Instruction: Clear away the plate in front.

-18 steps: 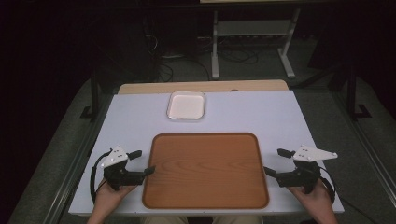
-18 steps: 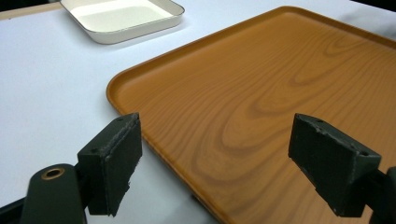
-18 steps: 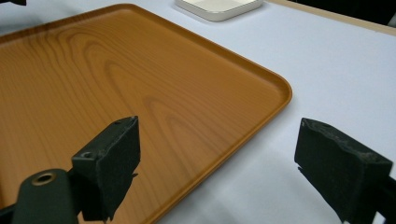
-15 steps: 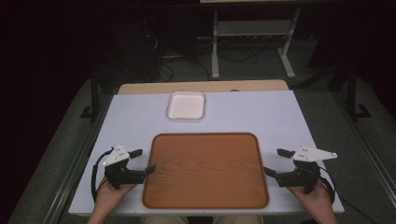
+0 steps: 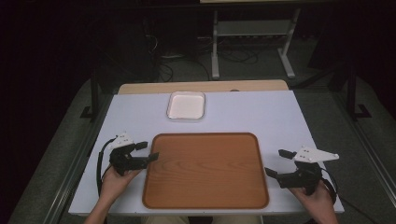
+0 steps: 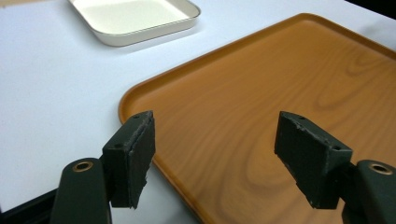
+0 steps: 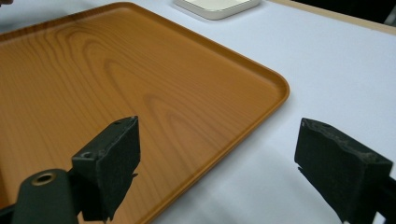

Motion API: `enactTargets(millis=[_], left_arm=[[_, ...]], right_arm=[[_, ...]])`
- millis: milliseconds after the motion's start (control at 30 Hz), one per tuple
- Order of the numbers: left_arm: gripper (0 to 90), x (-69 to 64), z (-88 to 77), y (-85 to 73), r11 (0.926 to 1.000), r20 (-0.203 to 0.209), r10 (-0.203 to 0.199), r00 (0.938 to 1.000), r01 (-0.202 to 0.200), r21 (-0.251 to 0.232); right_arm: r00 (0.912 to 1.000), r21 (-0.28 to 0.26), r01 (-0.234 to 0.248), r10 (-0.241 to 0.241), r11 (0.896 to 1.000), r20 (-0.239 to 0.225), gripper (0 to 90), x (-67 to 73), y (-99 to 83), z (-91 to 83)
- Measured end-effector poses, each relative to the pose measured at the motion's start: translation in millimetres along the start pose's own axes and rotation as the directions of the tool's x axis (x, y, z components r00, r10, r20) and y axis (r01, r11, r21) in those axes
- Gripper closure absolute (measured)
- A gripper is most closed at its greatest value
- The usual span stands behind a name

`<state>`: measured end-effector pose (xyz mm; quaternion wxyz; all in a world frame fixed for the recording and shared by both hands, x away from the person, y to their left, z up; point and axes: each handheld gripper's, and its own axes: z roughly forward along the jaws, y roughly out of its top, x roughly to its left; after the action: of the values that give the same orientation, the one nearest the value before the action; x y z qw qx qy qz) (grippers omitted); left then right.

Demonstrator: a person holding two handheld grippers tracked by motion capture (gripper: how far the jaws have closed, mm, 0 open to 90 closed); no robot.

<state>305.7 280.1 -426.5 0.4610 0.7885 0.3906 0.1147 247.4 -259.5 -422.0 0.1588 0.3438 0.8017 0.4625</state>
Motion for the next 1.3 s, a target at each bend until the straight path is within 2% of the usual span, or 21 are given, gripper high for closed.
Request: enactTargets(millis=[67,267,333,433,500,733,1000,1300], left_arm=[[28.6,6.0,4.2,6.9,0.9996,0.006,-0.026,0.9996,0.026,0.009],[31.1,13.0,9.2,22.3,0.9999,-0.007,-0.017,0.9998,0.017,0.000],[32.0,16.0,11.9,31.2,0.9998,-0.001,-0.015,0.9999,0.015,0.015],[32.0,17.3,13.1,35.6,0.9998,0.007,-0.015,0.9999,0.015,0.011],[32.0,19.0,15.7,42.3,0.9996,0.028,-0.017,0.9995,0.016,0.024],[30.2,20.6,20.4,55.2,0.9992,0.042,0.015,0.9990,-0.017,0.037],[29.7,25.2,26.1,71.7,0.9989,0.051,0.018,0.9985,-0.020,0.042],[29.0,32.7,40.6,86.3,0.9980,0.054,0.036,0.9979,-0.039,0.050]], right_arm=[[1.0000,-0.002,0.005,-0.005,1.000,0.009,13.5,0.2,0.4,-0.4],[0.9998,0.003,0.003,-0.003,1.000,0.019,13.5,-1.0,1.4,0.4],[0.9998,0.007,0.003,-0.003,1.000,0.018,13.5,-1.5,1.2,0.6],[0.9998,0.008,0.002,-0.002,1.000,0.018,13.5,-1.8,1.1,0.6],[0.9998,0.009,0.003,-0.003,1.000,0.019,13.4,-1.5,1.4,0.7],[0.9997,0.004,0.008,-0.008,1.000,0.025,13.4,-2.7,2.9,0.0],[0.9996,-0.007,0.003,-0.003,1.000,0.029,13.4,-4.3,5.0,0.0],[0.9995,-0.012,-0.004,0.004,1.000,0.032,13.5,-6.9,7.5,1.7]])
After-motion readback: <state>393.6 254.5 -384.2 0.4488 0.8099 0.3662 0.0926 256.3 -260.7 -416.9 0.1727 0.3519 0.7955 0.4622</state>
